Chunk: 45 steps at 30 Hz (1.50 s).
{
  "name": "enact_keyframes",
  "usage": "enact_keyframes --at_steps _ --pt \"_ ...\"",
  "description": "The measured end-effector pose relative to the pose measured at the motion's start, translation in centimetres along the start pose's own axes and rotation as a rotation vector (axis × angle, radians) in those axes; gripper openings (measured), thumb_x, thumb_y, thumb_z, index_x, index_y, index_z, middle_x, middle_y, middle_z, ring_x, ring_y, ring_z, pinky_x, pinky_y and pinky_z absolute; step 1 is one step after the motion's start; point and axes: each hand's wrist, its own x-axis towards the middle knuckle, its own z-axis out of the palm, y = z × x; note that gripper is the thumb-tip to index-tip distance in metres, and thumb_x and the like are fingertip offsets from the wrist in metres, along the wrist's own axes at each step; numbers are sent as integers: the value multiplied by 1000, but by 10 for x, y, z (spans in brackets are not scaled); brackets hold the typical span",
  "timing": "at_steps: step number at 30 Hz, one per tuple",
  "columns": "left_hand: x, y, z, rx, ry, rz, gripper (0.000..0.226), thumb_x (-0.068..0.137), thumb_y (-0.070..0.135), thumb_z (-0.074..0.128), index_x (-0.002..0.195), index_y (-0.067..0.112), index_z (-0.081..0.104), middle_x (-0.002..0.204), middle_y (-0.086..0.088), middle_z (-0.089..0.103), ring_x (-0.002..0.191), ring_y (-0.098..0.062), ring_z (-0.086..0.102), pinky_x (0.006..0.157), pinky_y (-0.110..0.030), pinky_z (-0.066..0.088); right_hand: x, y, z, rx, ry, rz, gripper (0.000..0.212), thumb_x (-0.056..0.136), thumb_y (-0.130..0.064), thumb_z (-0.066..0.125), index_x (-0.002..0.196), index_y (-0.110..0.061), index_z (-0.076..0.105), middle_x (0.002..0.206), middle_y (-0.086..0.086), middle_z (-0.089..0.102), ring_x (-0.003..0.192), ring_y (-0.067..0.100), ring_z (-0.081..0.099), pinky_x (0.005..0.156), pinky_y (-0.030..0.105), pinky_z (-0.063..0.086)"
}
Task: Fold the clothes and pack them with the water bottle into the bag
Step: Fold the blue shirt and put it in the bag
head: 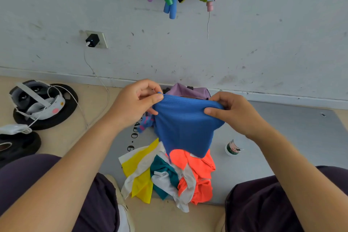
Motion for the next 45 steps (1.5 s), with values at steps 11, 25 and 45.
enact_keyframes --at_steps 11,25,45 --pt "-1 -2 5 -150 1 -150 20 83 1 73 95 16 69 83 2 75 81 -14 73 73 -23 58 -6 -2 1 -95 -23 -162 37 82 2 70 95 -33 71 93 -4 67 83 9 59 71 18 51" --pt "0 1 7 -252 50 -278 7 83 8 74 90 7 75 81 -3 76 78 -13 73 72 -21 58 -9 -3 8 -395 12 -209 30 80 0 69 96 -24 61 71 -1 46 71 16 44 70 26 41" --pt "-1 5 5 -470 97 -166 10 78 11 71 86 5 73 82 -5 75 80 -14 71 71 -21 57 1 11 -1 -757 -253 -31 16 86 -21 70 91 -6 73 97 4 57 75 2 49 65 16 33"
